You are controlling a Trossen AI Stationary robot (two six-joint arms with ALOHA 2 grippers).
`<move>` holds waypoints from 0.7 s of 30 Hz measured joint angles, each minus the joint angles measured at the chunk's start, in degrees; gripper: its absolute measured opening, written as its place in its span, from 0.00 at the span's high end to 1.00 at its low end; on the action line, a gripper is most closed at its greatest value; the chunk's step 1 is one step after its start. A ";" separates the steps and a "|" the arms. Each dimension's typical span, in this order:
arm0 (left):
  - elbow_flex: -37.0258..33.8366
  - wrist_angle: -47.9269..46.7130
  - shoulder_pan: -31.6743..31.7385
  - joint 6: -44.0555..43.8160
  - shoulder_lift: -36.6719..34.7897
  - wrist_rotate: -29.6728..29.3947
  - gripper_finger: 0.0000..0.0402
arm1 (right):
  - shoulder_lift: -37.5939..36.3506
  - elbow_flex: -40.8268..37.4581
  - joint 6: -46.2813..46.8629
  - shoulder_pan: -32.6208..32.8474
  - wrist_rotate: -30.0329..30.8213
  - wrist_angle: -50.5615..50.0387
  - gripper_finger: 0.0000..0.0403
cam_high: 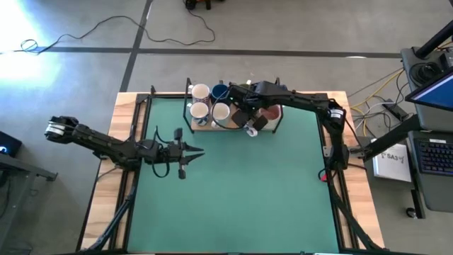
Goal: Place coffee mugs
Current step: Put the blue pattern mug on the shelf
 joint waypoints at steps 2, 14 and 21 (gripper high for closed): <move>0.00 -0.09 0.00 0.00 0.06 0.00 0.89 | 0.85 -0.02 -1.06 -0.13 0.51 -0.08 0.97; 0.00 -0.55 0.00 0.04 -0.22 -0.05 0.89 | 3.95 0.82 -3.24 -1.53 1.90 0.66 0.95; 0.00 -0.68 0.00 0.04 -0.34 -0.48 0.89 | 3.89 0.83 -3.27 -2.43 1.77 1.33 0.94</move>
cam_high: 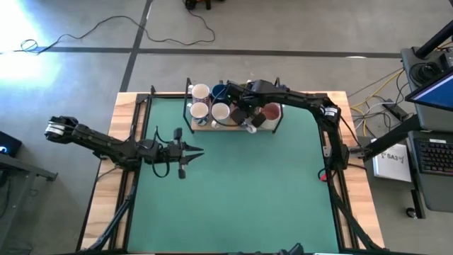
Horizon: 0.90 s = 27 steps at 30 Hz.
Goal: Place coffee mugs
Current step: Put the blue pattern mug on the shelf
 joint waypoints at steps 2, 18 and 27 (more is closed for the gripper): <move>0.00 -0.02 0.00 0.00 0.00 -0.02 0.89 | 0.00 0.00 0.19 -0.18 0.08 0.58 0.94; 0.00 -0.61 0.00 0.02 0.00 -0.59 0.89 | 0.00 -0.42 4.22 -0.25 -0.11 1.03 0.93; 0.00 -0.70 0.00 0.02 0.00 -0.61 0.89 | 0.02 -0.42 4.24 -0.25 -0.13 1.71 0.93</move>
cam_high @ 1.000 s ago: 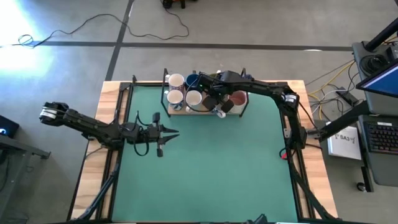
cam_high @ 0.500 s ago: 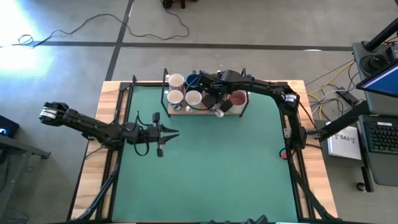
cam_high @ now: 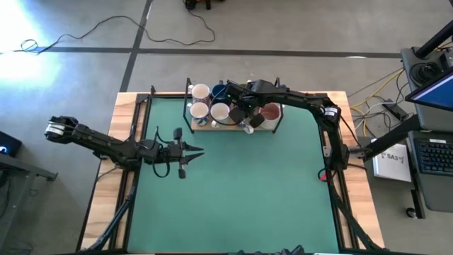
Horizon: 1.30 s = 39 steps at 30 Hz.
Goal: Place coffee mugs
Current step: Put the blue pattern mug on the shelf
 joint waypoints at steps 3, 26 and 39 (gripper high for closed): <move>0.00 -0.10 0.00 0.00 0.00 0.00 0.89 | 0.00 -0.04 -0.14 0.02 -0.16 0.07 0.93; 0.00 -0.52 0.00 -0.02 0.00 -0.02 0.89 | 0.04 -0.13 -1.90 -0.09 -2.95 0.40 0.88; 0.00 -1.25 0.00 -0.17 0.00 -0.02 0.89 | 0.04 0.32 -1.95 -0.09 0.14 1.14 0.83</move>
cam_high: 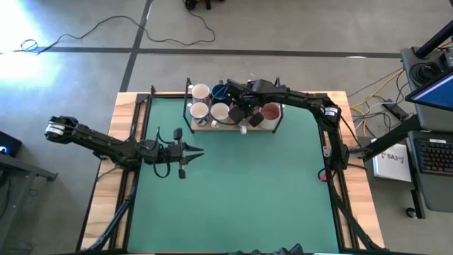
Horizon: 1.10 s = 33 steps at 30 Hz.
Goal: Place coffee mugs
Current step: Put the blue pattern mug on the shelf
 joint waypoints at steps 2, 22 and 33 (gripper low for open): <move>-0.01 0.00 0.00 -0.02 0.00 0.00 0.89 | 0.00 0.05 0.02 0.00 -0.07 0.39 0.83; -0.02 -1.02 0.15 0.02 -1.43 -1.49 0.89 | -0.87 0.05 0.02 0.04 2.98 0.30 0.83; -0.02 -1.67 0.30 0.15 -2.03 -3.46 0.89 | -2.16 0.05 -0.68 0.13 3.66 2.00 0.83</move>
